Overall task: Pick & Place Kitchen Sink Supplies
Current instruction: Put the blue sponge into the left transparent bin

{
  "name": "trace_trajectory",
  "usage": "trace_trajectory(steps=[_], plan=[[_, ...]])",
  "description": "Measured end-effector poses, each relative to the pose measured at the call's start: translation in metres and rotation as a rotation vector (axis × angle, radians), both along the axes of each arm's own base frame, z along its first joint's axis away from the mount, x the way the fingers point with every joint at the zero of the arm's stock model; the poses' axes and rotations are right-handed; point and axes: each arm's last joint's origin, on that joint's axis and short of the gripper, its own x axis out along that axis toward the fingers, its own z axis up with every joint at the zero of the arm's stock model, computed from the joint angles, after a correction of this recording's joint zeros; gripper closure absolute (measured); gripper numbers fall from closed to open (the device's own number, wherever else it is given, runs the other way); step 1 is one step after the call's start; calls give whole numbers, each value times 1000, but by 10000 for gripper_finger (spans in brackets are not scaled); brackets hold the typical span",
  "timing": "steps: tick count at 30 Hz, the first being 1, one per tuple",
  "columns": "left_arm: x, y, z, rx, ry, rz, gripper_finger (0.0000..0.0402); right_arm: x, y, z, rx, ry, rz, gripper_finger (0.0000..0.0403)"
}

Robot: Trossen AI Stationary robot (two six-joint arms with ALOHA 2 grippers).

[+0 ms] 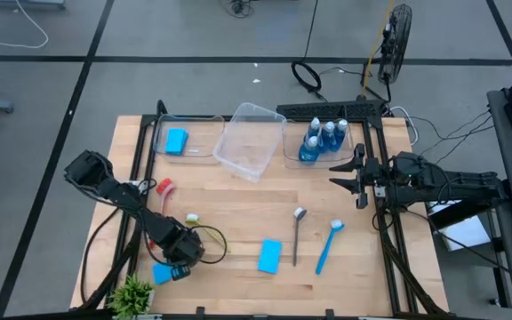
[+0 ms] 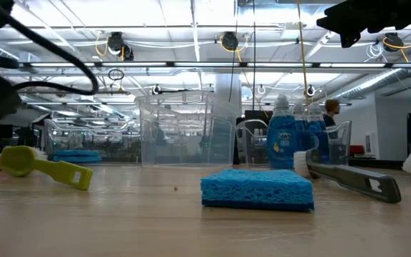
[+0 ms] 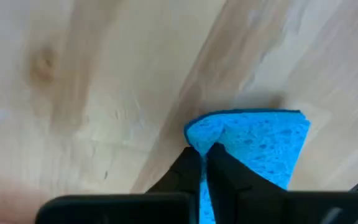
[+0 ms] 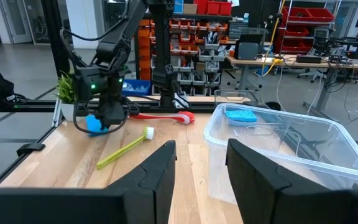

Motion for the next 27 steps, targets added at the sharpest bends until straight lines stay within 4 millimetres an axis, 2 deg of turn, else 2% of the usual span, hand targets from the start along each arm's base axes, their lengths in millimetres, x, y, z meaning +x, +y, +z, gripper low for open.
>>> trace_trajectory(steps=[15,20,27], plan=[[25,25,2,-23,-100,42,396,0,0,0,-4,0,0,273],[27,32,16,-23,-167,42,398,0,0,0,-4,0,0,273],[25,51,62,-99,-368,119,400,0,0,0,-4,0,0,273]])
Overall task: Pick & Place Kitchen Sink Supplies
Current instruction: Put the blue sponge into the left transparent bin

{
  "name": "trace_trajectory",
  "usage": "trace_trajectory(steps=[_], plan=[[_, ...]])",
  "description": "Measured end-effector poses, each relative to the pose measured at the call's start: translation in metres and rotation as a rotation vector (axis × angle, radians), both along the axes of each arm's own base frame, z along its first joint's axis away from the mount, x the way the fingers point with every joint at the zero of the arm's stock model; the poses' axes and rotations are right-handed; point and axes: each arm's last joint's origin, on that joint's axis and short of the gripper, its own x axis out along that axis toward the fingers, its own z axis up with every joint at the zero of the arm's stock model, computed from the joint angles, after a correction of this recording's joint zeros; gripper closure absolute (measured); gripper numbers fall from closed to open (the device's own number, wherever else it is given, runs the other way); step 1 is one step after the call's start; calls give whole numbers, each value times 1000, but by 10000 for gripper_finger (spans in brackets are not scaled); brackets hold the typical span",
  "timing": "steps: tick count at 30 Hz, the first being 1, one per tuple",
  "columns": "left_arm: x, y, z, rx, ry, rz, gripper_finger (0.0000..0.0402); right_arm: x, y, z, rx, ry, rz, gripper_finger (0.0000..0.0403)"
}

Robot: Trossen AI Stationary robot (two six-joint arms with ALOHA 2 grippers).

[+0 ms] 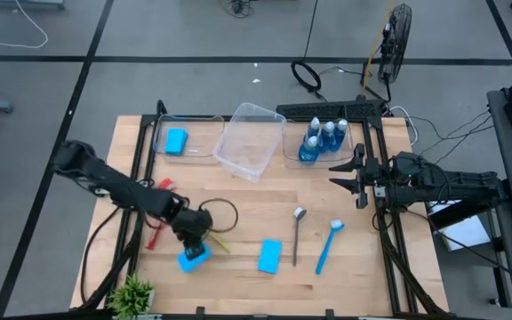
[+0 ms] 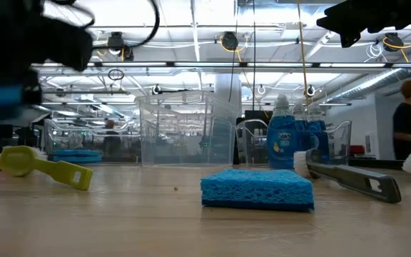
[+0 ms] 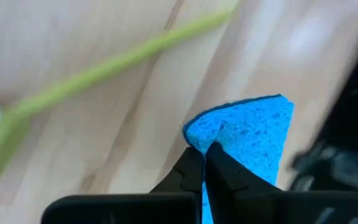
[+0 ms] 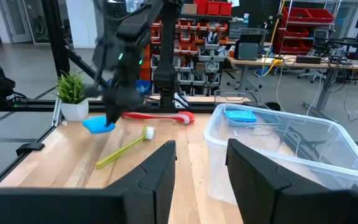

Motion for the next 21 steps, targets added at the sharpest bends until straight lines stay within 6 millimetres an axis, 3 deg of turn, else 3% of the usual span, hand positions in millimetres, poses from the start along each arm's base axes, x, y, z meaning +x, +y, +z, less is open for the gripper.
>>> trace_trajectory(steps=[10,21], plan=[[-2,30,68,37,-523,164,400,0,0,0,0,1,0,273],[11,54,122,202,-1108,209,401,0,0,0,0,0,0,273]])
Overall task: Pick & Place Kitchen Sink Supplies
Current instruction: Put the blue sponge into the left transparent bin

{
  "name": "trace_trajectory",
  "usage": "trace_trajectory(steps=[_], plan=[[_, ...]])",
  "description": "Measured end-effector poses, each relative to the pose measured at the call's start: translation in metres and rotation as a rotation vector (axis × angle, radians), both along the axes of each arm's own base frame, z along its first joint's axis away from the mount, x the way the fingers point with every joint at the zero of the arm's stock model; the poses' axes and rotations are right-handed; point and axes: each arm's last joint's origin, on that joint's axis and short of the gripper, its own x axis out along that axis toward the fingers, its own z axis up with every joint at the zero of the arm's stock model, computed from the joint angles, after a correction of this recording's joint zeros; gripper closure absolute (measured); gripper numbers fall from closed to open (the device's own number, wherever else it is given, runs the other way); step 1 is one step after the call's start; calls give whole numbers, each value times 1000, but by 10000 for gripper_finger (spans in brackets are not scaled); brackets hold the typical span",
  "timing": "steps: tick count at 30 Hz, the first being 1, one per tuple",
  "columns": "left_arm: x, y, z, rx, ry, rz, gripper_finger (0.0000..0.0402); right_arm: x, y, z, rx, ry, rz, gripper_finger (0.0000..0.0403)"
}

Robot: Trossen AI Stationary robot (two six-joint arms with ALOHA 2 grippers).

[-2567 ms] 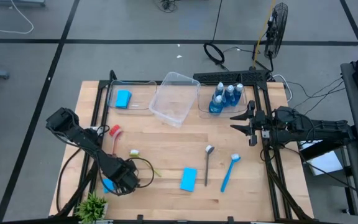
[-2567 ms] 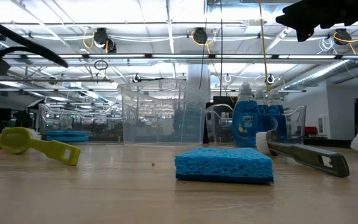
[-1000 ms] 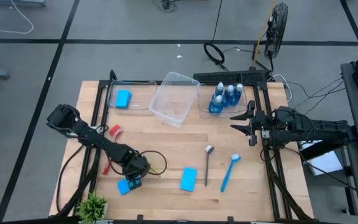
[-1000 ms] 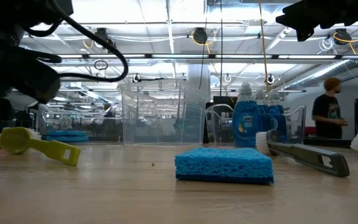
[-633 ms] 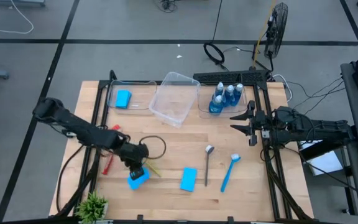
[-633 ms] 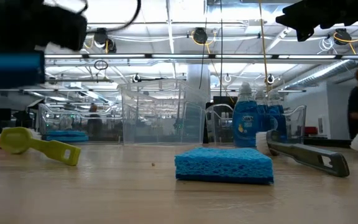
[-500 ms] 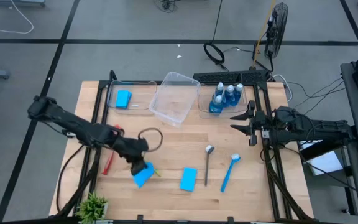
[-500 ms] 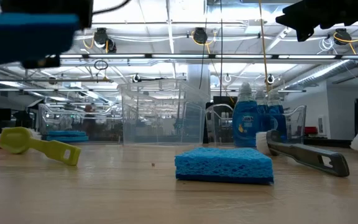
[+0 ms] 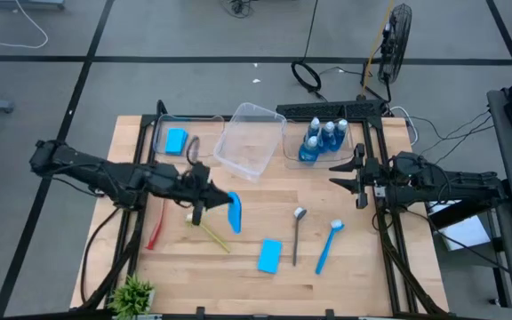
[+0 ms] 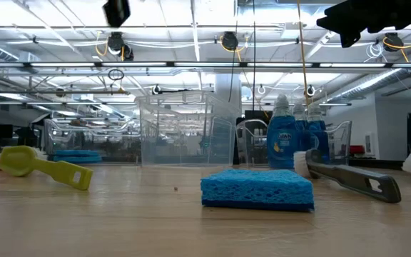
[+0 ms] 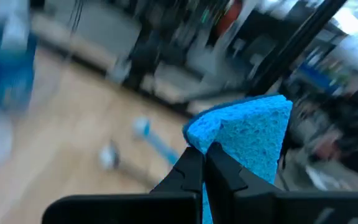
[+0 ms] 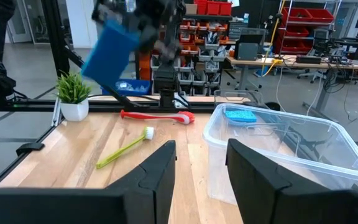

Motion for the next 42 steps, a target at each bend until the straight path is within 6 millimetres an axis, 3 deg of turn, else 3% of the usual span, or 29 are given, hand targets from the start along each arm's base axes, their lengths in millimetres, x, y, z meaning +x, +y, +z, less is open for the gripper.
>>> trace_trajectory(steps=[14,22,28,42], plan=[[-3,6,50,208,-581,-101,401,0,0,0,-8,1,1,273],[-9,5,62,261,-737,-139,401,0,0,0,-38,2,2,273],[-6,6,58,230,-681,-107,401,0,0,0,-57,3,2,273],[3,33,-2,-109,-7,453,401,0,0,0,-51,2,2,273]])
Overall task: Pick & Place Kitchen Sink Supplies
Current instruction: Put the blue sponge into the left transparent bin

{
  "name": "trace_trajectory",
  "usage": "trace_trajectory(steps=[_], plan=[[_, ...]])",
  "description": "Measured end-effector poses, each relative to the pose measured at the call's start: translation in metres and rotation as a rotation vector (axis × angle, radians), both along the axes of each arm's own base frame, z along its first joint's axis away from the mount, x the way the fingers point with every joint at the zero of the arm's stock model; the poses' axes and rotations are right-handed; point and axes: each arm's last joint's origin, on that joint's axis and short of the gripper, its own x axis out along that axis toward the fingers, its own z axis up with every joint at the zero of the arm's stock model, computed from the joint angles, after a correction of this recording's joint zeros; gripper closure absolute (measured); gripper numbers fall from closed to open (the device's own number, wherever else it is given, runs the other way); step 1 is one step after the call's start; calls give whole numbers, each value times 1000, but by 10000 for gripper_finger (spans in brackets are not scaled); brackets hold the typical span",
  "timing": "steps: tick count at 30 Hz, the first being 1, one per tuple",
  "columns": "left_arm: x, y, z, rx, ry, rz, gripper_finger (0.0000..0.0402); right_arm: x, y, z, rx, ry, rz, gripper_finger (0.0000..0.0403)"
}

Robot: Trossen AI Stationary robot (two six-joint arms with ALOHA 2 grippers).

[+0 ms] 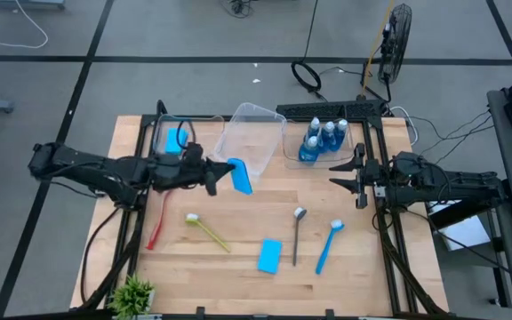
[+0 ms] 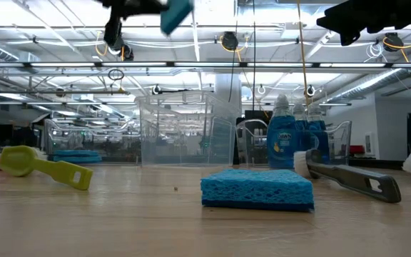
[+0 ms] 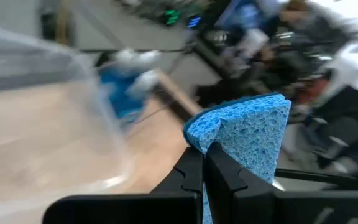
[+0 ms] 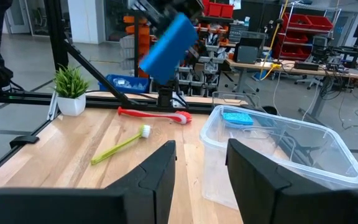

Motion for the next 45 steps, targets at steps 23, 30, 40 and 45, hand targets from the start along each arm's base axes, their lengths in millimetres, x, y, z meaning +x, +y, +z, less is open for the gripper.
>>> trace_trajectory(steps=[23,30,40,45], plan=[[-57,99,-5,-162,160,419,401,0,0,0,2,1,0,273],[-75,126,-12,-190,243,515,402,0,0,0,2,0,0,273],[-89,162,-25,-214,428,608,402,0,0,0,1,0,-7,273],[-84,185,-19,-232,671,593,402,0,-2,0,-2,0,-70,273]])
